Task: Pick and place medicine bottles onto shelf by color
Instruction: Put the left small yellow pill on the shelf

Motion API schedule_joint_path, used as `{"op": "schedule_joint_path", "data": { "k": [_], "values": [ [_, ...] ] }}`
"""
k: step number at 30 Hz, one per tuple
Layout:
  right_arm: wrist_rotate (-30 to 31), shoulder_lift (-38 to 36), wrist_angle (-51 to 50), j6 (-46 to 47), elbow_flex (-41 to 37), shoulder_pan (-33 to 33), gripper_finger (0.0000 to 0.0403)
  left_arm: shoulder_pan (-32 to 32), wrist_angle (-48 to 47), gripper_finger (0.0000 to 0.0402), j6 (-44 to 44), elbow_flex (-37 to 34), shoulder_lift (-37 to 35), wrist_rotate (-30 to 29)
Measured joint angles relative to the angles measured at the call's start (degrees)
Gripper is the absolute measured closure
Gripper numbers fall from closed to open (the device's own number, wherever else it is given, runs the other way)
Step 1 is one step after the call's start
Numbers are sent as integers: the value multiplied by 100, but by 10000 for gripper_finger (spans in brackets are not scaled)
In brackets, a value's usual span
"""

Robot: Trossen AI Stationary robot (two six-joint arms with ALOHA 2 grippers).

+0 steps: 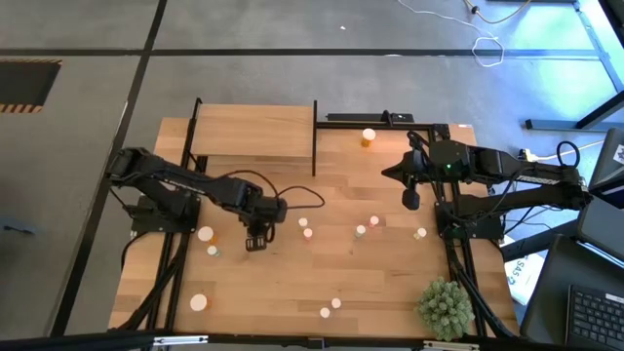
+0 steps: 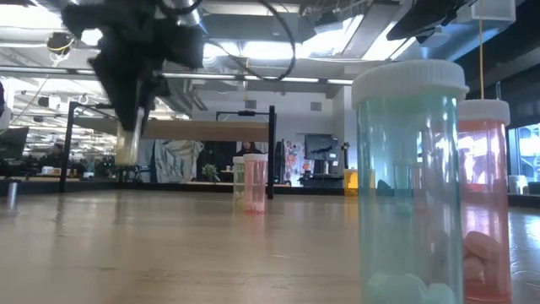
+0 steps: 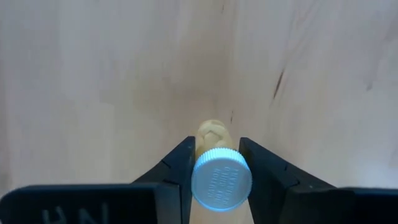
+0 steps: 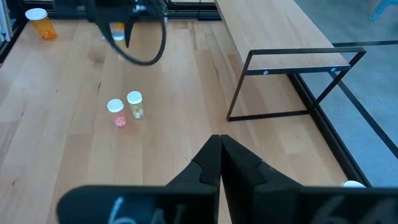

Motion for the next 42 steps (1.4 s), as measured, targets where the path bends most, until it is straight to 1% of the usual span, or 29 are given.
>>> {"op": "schedule_joint_path", "data": {
  "k": [9,15,18,23,26,29,33,38,42],
  "values": [
    [2,1,89,-14,0,-2,390,755,-1288,300,444,1083,2,36],
    [-37,7,217,17,2,-4,390,1342,-1443,300,537,1899,2,40],
    [-57,7,342,36,2,-4,390,1717,-1664,300,537,2362,2,34],
    [-493,9,681,-150,2,-6,390,2370,-2158,300,537,3027,2,22],
    [-530,9,942,-162,2,-6,390,2805,-2527,300,542,3398,2,-24],
    [-806,9,1021,-193,2,-8,390,3243,-2870,300,709,3732,2,-146],
    [-1092,9,1040,-316,2,-20,390,3851,-3055,300,825,3993,2,-305],
    [-1473,9,1043,-344,2,-283,390,4675,-3149,300,915,4021,4,-321],
    [-1514,11,1059,-336,2,-492,390,5228,-3236,300,1009,4021,47,-394]
  ]
}}
